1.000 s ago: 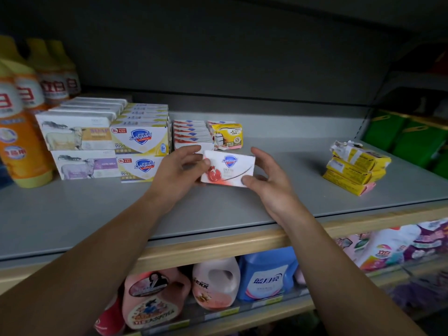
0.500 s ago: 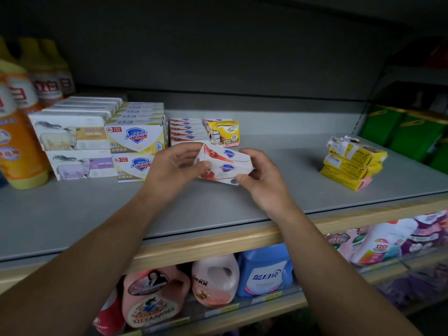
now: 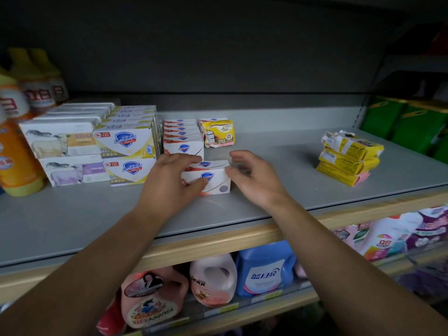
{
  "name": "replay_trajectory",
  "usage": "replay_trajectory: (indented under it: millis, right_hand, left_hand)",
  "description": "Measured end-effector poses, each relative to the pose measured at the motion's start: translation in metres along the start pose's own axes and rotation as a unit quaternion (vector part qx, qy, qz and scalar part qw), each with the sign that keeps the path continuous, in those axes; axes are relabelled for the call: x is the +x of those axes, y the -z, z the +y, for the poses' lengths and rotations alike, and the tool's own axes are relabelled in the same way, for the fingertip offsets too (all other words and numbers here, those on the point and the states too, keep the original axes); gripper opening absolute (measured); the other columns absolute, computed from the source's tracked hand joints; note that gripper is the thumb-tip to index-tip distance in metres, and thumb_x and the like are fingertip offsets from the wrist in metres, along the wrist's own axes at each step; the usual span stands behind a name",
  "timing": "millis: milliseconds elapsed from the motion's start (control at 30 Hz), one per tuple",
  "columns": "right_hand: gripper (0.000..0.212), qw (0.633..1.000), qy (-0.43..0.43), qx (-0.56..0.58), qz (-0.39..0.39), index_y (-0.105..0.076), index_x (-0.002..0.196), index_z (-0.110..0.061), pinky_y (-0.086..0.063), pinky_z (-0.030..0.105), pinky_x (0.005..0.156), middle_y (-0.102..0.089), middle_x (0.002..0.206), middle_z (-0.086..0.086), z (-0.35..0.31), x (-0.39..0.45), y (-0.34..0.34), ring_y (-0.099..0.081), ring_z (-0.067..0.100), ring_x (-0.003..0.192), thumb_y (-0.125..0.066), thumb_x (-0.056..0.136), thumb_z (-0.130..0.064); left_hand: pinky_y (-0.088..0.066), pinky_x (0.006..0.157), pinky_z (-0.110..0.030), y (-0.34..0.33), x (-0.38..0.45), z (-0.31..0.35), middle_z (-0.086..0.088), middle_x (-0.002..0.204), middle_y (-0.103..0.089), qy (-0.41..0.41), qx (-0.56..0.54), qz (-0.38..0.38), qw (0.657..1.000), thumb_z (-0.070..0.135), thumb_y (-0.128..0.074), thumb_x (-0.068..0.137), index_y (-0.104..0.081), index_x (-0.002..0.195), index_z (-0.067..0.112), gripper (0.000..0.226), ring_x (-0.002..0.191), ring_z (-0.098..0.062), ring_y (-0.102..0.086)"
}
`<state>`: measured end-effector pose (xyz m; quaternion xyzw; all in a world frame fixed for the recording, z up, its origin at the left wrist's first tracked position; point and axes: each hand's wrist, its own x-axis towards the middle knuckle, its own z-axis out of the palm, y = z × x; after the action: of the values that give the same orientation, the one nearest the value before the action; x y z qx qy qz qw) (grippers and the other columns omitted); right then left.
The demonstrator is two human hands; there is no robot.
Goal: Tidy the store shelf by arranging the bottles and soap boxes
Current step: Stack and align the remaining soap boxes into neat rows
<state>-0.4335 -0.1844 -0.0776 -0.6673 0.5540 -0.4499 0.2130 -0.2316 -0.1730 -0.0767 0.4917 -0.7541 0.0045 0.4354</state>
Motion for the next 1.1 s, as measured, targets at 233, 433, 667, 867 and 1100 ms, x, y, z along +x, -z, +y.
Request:
replay_trajectory:
  millis: [233, 433, 667, 867, 1100]
  right_hand:
    - [0.055, 0.926, -0.027, -0.361, -0.107, -0.044, 0.144, -0.031, -0.027, 0.037, 0.116, -0.04, 0.152, -0.001, 0.038, 0.024, 0.039, -0.035, 0.023, 0.14, -0.038, 0.095, -0.057]
    - [0.057, 0.919, -0.02, -0.376, -0.115, -0.04, 0.145, -0.035, -0.021, 0.04, 0.115, -0.036, 0.154, -0.005, 0.055, 0.025, 0.032, -0.03, 0.023, 0.142, -0.032, 0.094, -0.059]
    - [0.056, 0.92, -0.012, -0.371, -0.122, -0.046, 0.141, -0.028, -0.023, 0.041, 0.113, -0.041, 0.149, -0.001, 0.054, 0.024, 0.034, -0.033, 0.025, 0.139, -0.032, 0.094, -0.056]
    - [0.056, 0.922, -0.01, -0.368, -0.119, -0.047, 0.141, -0.027, -0.024, 0.042, 0.112, -0.042, 0.148, -0.001, 0.053, 0.022, 0.036, -0.035, 0.026, 0.138, -0.031, 0.093, -0.052]
    - [0.056, 0.924, -0.01, -0.361, -0.126, -0.044, 0.143, -0.026, -0.021, 0.044, 0.113, -0.04, 0.15, -0.001, 0.053, 0.022, 0.037, -0.032, 0.025, 0.14, -0.031, 0.094, -0.051]
  left_hand:
    - [-0.041, 0.094, -0.031, -0.006, 0.001, 0.005, -0.007, 0.115, -0.07, -0.039, 0.11, -0.029, 0.993, 0.024, -0.079, 0.076, -0.069, 0.12, 0.014, 0.046, 0.112, -0.031, -0.055]
    - [-0.049, 0.09, -0.039, -0.007, 0.025, 0.013, -0.004, 0.122, -0.066, -0.073, 0.207, -0.112, 0.969, 0.037, -0.07, 0.083, -0.061, 0.128, 0.021, 0.048, 0.113, -0.03, -0.057]
    - [-0.051, 0.084, -0.038, -0.008, 0.069, 0.006, -0.005, 0.127, -0.061, 0.012, 0.374, -0.171, 0.912, 0.036, -0.061, 0.086, -0.053, 0.131, 0.034, 0.046, 0.11, -0.03, -0.06]
    - [-0.052, 0.074, -0.038, -0.027, 0.065, -0.004, -0.015, 0.114, -0.065, 0.042, 0.408, -0.115, 0.905, 0.023, -0.061, 0.086, -0.059, 0.121, 0.023, 0.035, 0.098, -0.035, -0.065]
    - [-0.044, 0.097, -0.038, -0.037, 0.063, -0.017, -0.01, 0.143, -0.049, 0.053, 0.36, -0.113, 0.925, 0.031, -0.062, 0.089, -0.047, 0.138, 0.016, 0.053, 0.129, -0.031, -0.048]
